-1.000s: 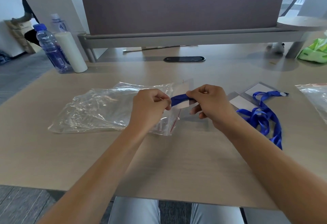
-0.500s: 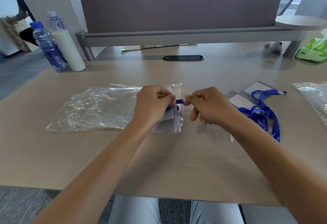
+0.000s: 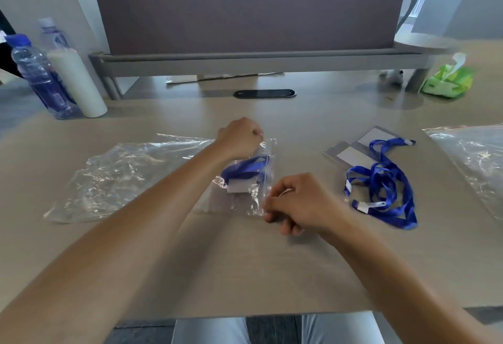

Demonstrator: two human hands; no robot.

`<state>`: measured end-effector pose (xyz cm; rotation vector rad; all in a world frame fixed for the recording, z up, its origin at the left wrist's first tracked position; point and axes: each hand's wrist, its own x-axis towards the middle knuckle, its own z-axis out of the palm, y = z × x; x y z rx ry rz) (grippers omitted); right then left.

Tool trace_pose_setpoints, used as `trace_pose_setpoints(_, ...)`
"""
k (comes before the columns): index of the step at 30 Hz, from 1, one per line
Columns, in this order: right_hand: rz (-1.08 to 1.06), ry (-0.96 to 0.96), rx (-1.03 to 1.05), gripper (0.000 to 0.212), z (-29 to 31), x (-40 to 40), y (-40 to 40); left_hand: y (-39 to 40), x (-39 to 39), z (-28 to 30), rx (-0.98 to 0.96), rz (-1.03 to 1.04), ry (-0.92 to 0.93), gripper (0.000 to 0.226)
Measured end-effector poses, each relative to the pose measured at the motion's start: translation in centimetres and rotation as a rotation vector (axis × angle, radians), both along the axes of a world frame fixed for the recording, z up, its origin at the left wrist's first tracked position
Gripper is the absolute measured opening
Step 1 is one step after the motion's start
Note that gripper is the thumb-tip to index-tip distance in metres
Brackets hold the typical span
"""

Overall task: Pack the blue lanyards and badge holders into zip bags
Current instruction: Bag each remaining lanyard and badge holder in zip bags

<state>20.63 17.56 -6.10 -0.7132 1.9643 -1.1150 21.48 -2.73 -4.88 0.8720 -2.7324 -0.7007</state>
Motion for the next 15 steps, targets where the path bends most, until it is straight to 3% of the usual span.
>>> trace_pose_setpoints(4,-0.064,0.019,-0.027,0.004,0.2,-0.3,0.6,-0.7,-0.7,0.2,0.139,-0.020,0.095,0.014)
trace_pose_setpoints(10,-0.283,0.210,-0.168,0.005,0.6,-3.1,2.1,-0.5,0.1,3.2,0.314,0.008,0.437,0.010)
trace_pose_setpoints(15,-0.532,0.292,-0.414,0.012,3.7,-6.3,2.8,0.8,0.5,7.6,0.373,0.072,0.689,0.013)
